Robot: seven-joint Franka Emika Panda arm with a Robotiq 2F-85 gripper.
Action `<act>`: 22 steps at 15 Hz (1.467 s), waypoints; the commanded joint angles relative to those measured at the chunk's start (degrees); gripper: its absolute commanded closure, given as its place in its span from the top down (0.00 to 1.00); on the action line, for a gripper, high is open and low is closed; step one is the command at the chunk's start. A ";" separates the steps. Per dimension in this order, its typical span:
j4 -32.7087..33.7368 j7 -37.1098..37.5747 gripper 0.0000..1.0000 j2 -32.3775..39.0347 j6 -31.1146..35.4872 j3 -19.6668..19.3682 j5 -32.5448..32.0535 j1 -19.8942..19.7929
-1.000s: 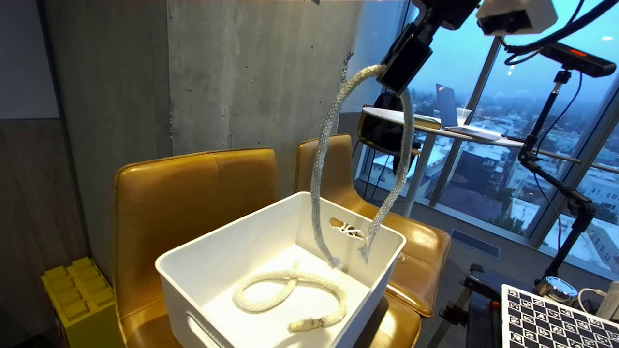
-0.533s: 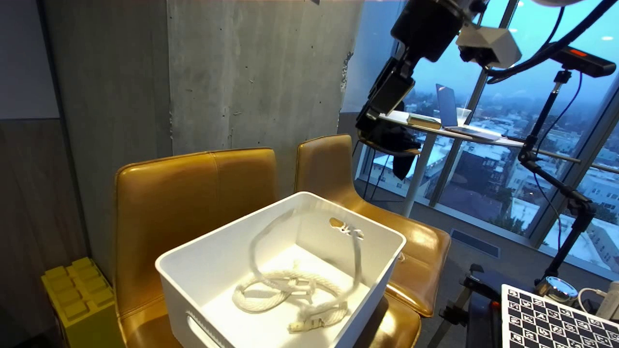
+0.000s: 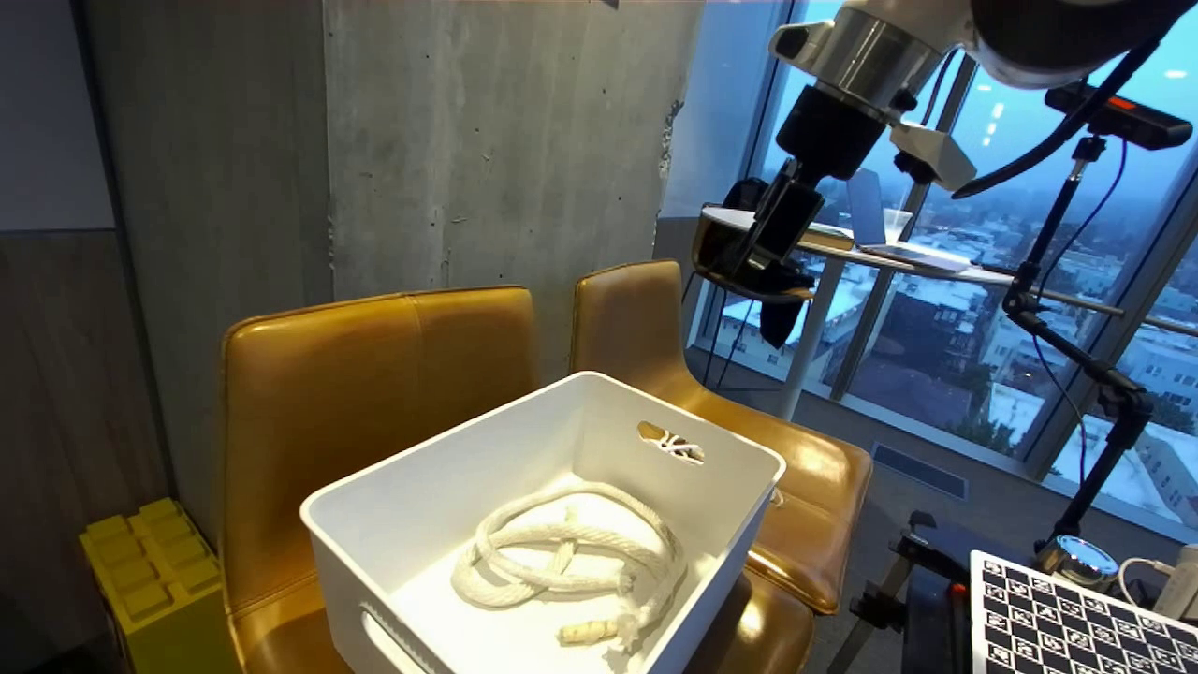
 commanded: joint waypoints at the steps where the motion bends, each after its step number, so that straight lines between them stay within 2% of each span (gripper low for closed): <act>1: -1.13 -2.47 1.00 0.93 4.04 -1.88 0.05 -2.42; 5: -4.67 -2.58 1.00 1.79 11.58 -3.83 0.02 -4.98; 10: -6.00 -2.59 1.00 6.91 15.08 -5.68 -0.23 -7.80; 15: -2.71 -3.10 1.00 15.29 15.66 -6.38 0.32 -11.49; 22: 5.53 -2.64 1.00 28.13 14.58 -5.30 0.22 -16.10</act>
